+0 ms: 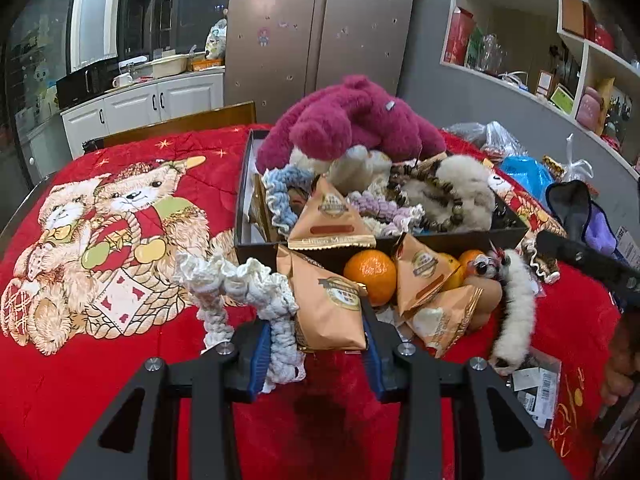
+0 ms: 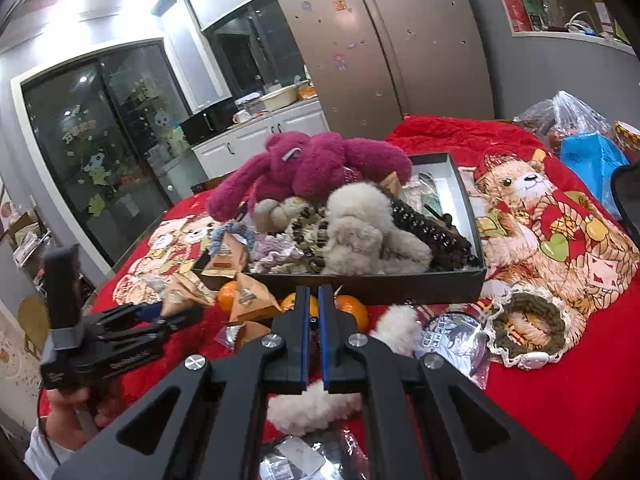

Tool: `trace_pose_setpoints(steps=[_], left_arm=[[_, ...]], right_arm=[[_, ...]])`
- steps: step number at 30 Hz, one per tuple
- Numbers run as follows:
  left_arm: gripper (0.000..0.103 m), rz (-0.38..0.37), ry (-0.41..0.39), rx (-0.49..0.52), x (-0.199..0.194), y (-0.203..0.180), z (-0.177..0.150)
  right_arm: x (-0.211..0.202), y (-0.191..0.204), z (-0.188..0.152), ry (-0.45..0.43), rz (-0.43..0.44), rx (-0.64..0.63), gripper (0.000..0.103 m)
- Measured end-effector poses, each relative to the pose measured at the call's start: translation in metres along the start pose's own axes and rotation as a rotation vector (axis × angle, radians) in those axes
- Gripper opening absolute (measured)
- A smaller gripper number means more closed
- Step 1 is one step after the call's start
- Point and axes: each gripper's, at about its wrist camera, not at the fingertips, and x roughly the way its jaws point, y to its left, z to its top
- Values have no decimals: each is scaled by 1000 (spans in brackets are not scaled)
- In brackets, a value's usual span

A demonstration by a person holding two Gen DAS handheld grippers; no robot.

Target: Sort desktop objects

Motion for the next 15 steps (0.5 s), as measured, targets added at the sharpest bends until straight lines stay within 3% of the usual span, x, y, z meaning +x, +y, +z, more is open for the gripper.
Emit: trace_pose_setpoints(steps=[6, 9, 12, 14, 15], left_arm=[[39, -9, -9, -6, -2, 1, -2], [39, -12, -9, -5, -2, 0, -2], [39, -15, -16, -2, -3, -2, -3], [39, -16, -16, 0, -4, -2, -3], [39, -17, -17, 0, -4, -2, -3]], right_arm=[[21, -30, -4, 106, 8, 139, 7], [29, -43, -7, 127, 40, 201, 20], [27, -42, -6, 116, 48, 209, 42], [19, -38, -4, 88, -12, 200, 78], [16, -38, -3, 83, -41, 192, 84]])
